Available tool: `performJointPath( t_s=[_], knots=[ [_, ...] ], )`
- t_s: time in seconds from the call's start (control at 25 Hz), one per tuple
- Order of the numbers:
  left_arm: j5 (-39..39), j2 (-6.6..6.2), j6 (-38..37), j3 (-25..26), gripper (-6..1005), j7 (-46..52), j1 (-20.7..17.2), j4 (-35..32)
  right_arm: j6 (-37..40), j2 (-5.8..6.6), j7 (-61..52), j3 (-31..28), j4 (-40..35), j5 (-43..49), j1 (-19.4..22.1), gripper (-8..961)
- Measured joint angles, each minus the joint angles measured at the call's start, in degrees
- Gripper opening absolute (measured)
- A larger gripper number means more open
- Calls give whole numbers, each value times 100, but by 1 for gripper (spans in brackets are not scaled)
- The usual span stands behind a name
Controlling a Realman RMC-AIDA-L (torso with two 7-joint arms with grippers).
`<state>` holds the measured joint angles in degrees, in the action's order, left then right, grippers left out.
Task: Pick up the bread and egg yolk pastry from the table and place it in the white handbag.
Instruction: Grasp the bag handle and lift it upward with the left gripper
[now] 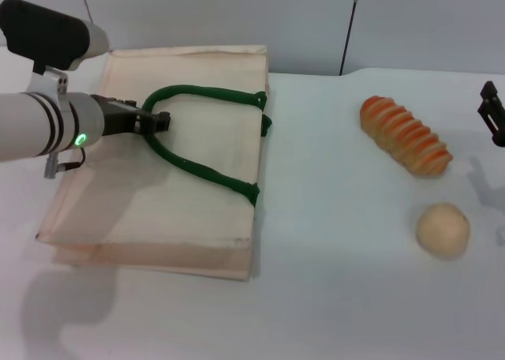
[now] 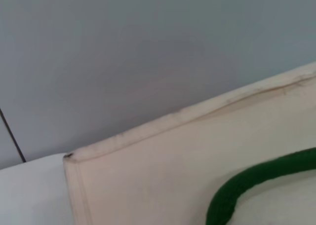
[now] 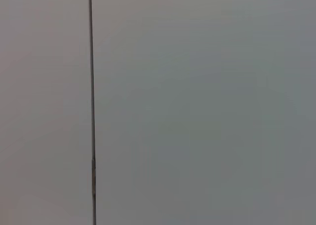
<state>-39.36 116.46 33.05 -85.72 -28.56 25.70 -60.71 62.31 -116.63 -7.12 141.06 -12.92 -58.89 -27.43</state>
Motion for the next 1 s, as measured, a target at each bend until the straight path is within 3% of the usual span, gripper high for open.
performJointPath(
  t_s=[0.32, 0.72, 1.0],
  knots=[
    [-28, 0, -58, -6, 588, 9, 29, 0, 0, 0, 0, 0, 0, -20, -6, 730],
    [-12, 0, -70, 31, 381, 9, 76, 100, 0, 0, 0, 0, 0, -36, -36, 730],
    [7, -6, -81, 44, 289, 74, 118, 138, 0, 0, 0, 0, 0, -35, -36, 731]
  ],
)
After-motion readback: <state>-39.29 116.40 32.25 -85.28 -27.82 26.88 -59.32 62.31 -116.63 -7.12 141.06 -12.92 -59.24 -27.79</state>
